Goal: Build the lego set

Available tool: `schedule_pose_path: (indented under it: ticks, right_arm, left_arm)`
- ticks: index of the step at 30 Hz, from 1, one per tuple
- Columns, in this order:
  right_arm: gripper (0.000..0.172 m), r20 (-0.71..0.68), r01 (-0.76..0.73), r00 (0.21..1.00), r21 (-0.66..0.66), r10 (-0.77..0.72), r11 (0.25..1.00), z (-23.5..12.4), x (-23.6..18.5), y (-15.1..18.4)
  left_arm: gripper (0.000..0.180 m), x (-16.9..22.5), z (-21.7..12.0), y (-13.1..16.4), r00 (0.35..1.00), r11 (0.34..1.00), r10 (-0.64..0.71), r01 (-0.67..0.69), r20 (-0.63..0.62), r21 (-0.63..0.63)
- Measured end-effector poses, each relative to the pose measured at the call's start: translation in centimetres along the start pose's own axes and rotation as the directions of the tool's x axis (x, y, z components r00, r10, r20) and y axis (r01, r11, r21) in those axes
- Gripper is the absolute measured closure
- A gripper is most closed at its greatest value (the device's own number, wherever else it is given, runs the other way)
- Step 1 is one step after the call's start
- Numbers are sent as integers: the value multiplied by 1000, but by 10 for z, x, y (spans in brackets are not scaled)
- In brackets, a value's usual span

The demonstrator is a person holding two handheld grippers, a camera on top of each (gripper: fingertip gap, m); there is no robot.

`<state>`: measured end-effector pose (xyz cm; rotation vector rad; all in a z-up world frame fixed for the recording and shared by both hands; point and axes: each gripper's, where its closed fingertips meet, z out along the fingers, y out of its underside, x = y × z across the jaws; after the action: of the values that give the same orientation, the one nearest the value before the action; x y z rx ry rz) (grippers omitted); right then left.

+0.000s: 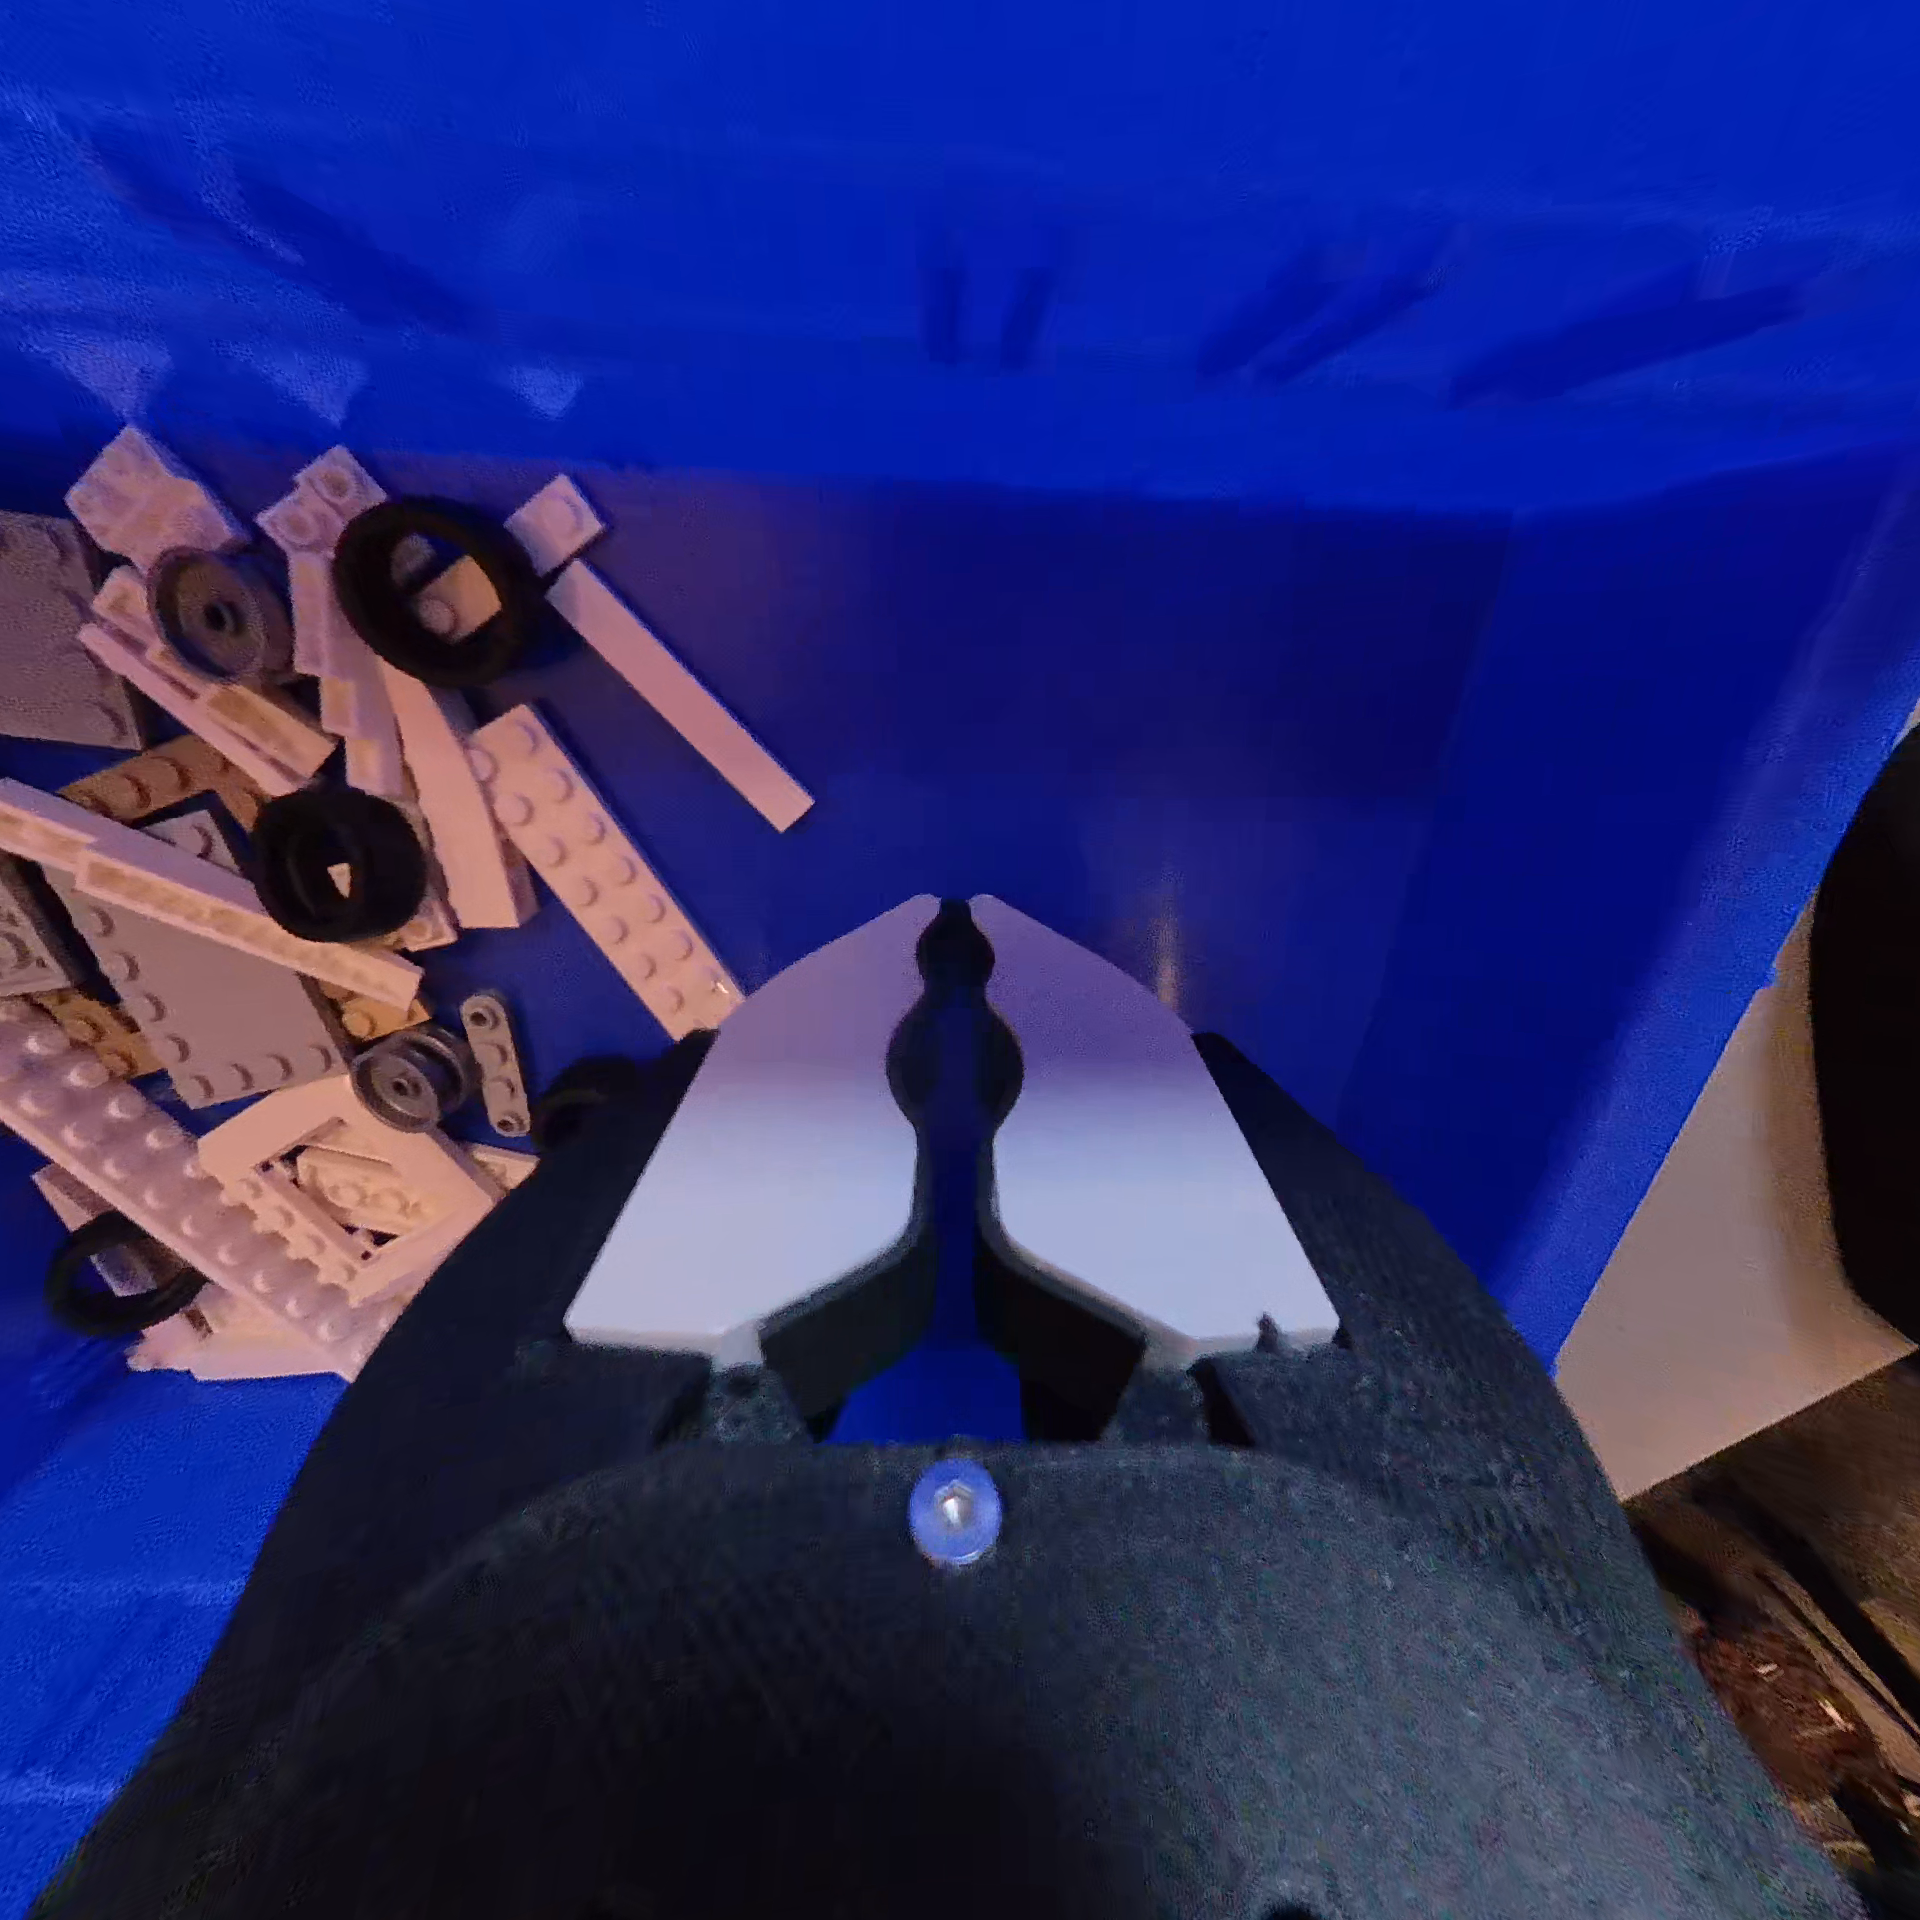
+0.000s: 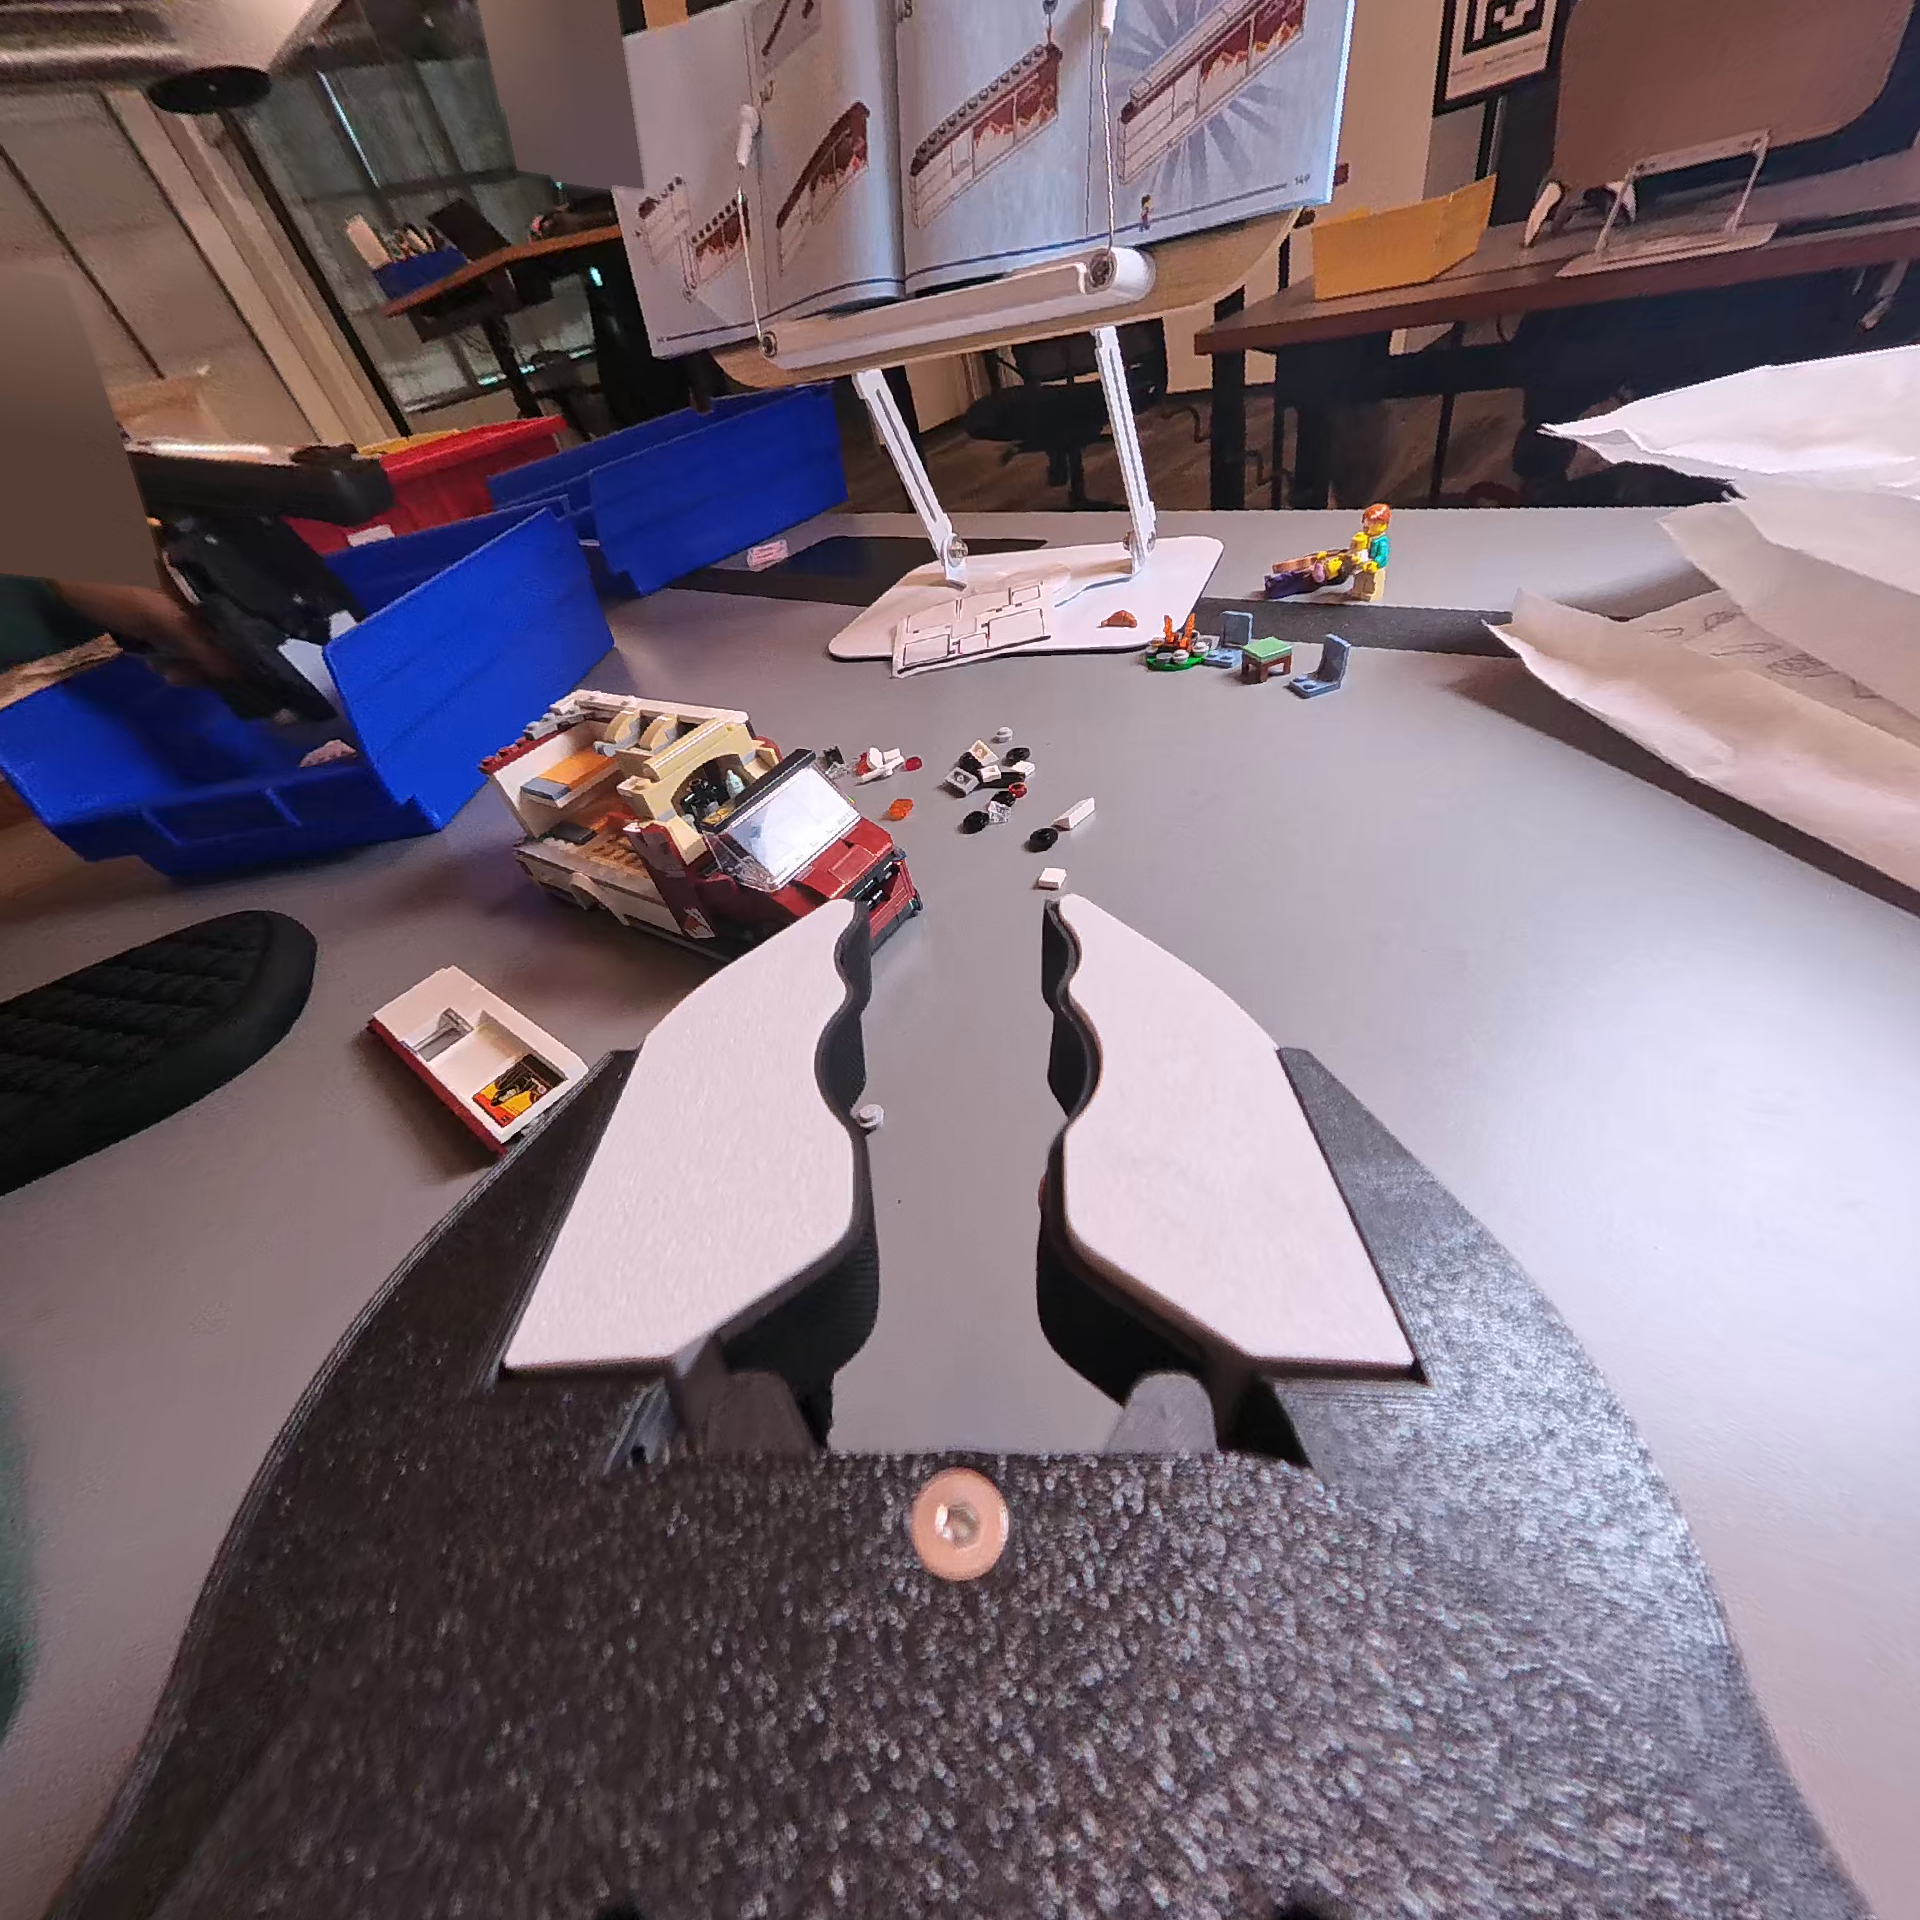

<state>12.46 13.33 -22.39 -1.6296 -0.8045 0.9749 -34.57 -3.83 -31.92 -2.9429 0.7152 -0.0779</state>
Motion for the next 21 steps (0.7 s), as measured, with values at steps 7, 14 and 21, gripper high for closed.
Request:
schedule_pose_path:
  ticks: [7,14,21]
  right_arm:
    - [141,5,7,1000,4,-7,1000,0,-3,-1]
    - [141,10,18,1000,6,-18,1000,-1,-5,-1]
    - [141,9,9,1000,-3,-9,1000,1,-5,0]
  left_arm:
    - [160,-18,-22,-9,994,989,-62,49,90,137]
    - [120,-23,-9,25,992,993,-116,118,56,-19]
    - [134,-26,-4,26,990,990,-132,134,48,-45]
